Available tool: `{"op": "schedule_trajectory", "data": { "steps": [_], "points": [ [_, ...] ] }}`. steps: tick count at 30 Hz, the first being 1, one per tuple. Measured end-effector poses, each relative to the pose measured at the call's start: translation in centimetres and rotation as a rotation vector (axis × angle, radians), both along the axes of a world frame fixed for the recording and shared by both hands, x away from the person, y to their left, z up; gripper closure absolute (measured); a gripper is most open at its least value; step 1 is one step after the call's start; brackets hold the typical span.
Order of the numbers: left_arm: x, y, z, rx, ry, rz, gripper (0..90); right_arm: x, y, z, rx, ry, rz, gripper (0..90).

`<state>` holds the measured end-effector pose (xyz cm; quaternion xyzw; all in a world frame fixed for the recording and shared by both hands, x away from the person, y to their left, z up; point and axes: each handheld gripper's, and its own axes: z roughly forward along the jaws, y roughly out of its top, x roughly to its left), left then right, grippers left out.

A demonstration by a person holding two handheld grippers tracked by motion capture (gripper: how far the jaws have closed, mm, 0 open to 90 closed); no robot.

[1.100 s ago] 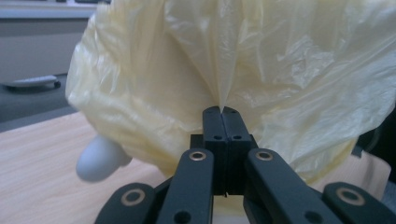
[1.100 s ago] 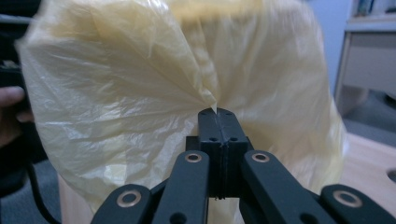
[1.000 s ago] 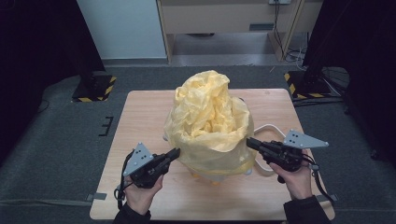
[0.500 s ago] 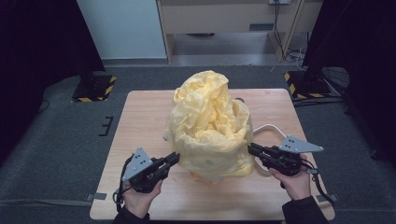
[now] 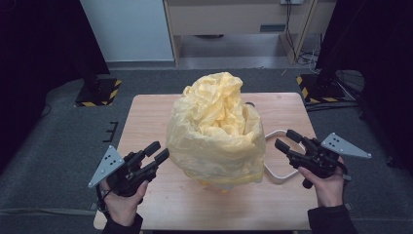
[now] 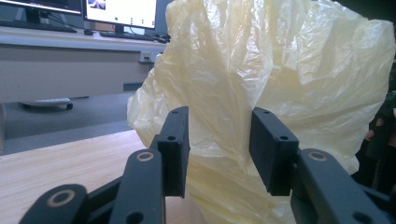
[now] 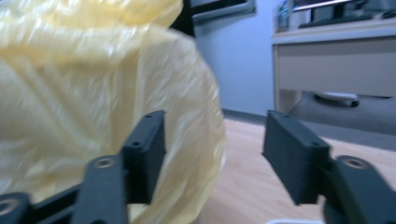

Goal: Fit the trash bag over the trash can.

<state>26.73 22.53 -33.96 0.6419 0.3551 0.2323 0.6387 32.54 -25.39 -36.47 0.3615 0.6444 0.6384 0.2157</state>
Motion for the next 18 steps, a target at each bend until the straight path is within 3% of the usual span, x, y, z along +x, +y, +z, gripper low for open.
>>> {"op": "schedule_trajectory", "data": {
  "steps": [2,8,11,15,18],
  "points": [
    [0.0,0.1,0.2,-0.007,-0.007,0.009,56.1,0.2,0.1,0.6,0.023,-0.004,-0.032,32.2],
    [-0.4,0.5,0.9,-0.032,-0.040,0.021,51.4,1.1,0.4,2.3,0.036,-0.037,-0.101,27.7],
    [-0.3,0.6,1.1,-0.009,-0.051,0.083,48.4,1.5,0.5,2.8,0.041,-0.039,-0.130,26.1],
    [1.3,0.1,0.5,0.024,-0.015,0.153,44.7,2.1,0.5,3.6,0.045,-0.057,-0.183,23.0],
    [2.6,-0.6,-0.5,0.032,0.011,0.154,43.2,2.7,0.6,4.5,0.048,-0.083,-0.223,21.4]
  ]
}}
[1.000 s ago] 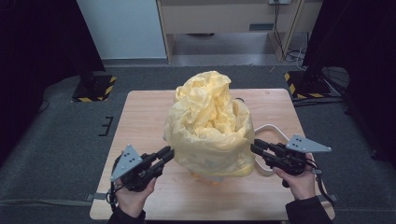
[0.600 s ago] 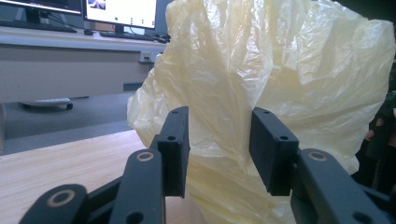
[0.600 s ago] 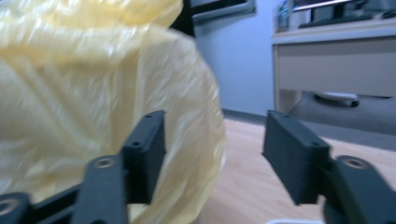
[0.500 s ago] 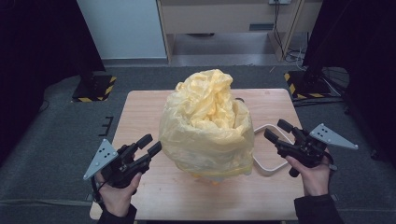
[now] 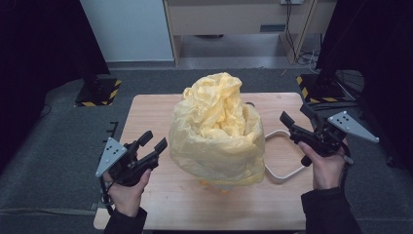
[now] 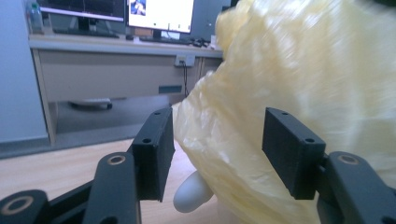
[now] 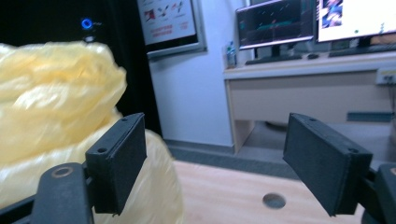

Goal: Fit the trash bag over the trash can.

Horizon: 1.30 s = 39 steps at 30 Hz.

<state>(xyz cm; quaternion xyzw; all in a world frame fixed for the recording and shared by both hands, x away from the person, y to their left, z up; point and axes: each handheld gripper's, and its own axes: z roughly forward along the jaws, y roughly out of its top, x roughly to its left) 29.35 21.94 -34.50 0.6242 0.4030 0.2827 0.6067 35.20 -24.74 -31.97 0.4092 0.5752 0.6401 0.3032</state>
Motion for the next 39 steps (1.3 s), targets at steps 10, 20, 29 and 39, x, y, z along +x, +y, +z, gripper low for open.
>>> {"op": "schedule_trajectory", "data": {
  "steps": [10,20,29,39],
  "points": [
    [0.7,-3.0,-1.7,0.080,0.015,-0.030,41.2,2.1,2.2,4.5,0.001,-0.054,-0.018,20.3],
    [0.7,-3.2,-2.4,0.099,0.021,-0.030,40.9,3.7,7.0,8.5,-0.023,-0.091,0.037,19.3],
    [0.7,-3.2,-2.7,0.109,0.026,-0.031,41.6,4.4,11.9,10.9,-0.035,-0.093,0.110,19.1],
    [0.7,-3.2,-2.7,0.107,0.029,-0.037,42.1,5.1,16.6,9.9,-0.075,-0.014,0.178,18.2]
  ]
}}
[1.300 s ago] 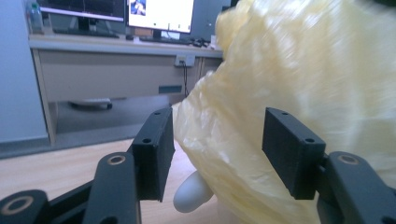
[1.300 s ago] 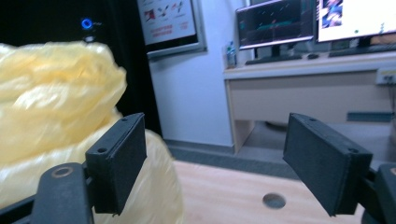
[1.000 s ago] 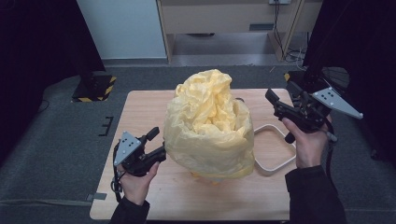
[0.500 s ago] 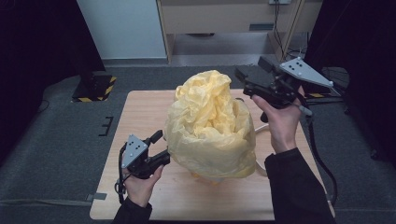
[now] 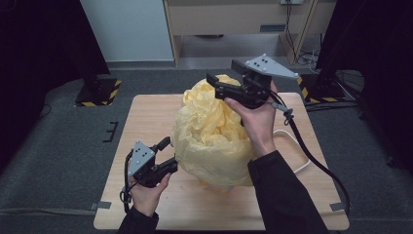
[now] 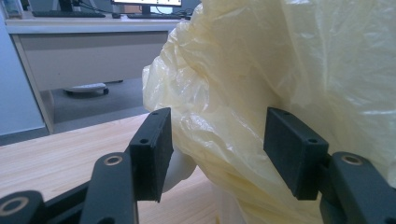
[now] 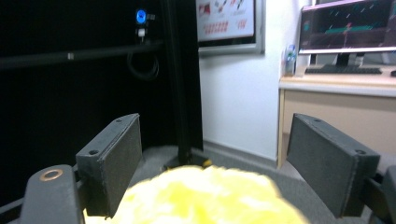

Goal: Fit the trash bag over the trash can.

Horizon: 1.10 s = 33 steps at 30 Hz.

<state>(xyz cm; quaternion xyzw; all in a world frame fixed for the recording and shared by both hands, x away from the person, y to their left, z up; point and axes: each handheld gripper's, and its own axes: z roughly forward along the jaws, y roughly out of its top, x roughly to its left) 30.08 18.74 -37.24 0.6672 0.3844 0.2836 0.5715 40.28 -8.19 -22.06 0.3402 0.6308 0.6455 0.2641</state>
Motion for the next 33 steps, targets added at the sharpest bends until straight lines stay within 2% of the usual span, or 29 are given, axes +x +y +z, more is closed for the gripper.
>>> {"op": "schedule_trajectory", "data": {
  "steps": [5,10,16,23,33],
  "points": [
    [0.0,0.0,0.0,0.002,0.000,0.001,42.2,-0.4,1.3,-1.6,-0.060,0.050,0.054,18.1],
    [0.0,0.0,0.0,0.003,0.002,0.002,42.2,-1.0,1.7,-3.0,-0.090,0.092,0.098,18.3],
    [0.2,-0.1,-0.3,0.007,0.011,0.005,42.0,-1.2,1.9,-4.8,-0.214,0.163,0.149,17.9],
    [0.4,-0.3,-0.8,0.014,0.020,-0.007,41.4,-0.8,2.5,-6.0,-0.303,0.248,0.201,15.7],
    [0.4,-0.3,-0.8,0.009,0.006,-0.036,40.3,0.4,3.7,-7.8,-0.441,0.426,0.227,12.0]
  ]
}}
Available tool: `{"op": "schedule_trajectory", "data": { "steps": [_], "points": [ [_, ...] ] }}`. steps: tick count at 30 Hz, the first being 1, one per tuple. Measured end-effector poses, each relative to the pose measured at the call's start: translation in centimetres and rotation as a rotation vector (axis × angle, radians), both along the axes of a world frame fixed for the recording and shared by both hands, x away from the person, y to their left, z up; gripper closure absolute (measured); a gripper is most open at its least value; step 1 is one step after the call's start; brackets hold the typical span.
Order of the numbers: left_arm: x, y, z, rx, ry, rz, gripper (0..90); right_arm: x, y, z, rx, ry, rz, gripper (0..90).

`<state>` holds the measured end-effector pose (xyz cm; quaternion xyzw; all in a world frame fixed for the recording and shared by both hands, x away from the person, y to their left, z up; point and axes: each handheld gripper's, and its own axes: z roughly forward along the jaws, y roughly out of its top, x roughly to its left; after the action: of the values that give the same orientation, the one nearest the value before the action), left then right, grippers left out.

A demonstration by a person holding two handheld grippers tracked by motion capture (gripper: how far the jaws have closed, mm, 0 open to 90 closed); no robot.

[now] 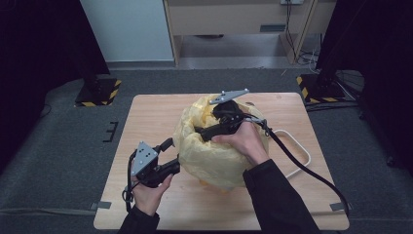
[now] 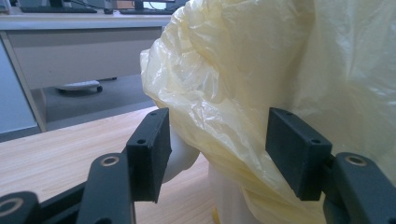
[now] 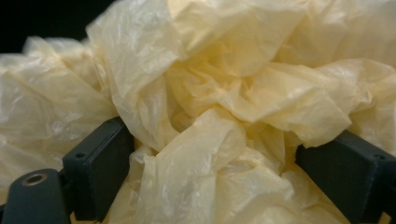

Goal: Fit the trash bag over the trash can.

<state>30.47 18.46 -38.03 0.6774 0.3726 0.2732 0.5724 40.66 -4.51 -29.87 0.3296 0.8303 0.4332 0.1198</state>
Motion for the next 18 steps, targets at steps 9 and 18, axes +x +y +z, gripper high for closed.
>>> {"op": "schedule_trajectory", "data": {
  "steps": [9,18],
  "points": [
    [0.5,0.0,-0.8,0.013,0.024,0.003,40.2,0.4,0.8,-1.2,-0.086,0.032,0.011,8.9],
    [0.7,0.2,-1.1,0.014,0.036,0.014,40.3,0.1,0.5,-0.7,-0.073,0.011,0.008,7.7]
  ]
}}
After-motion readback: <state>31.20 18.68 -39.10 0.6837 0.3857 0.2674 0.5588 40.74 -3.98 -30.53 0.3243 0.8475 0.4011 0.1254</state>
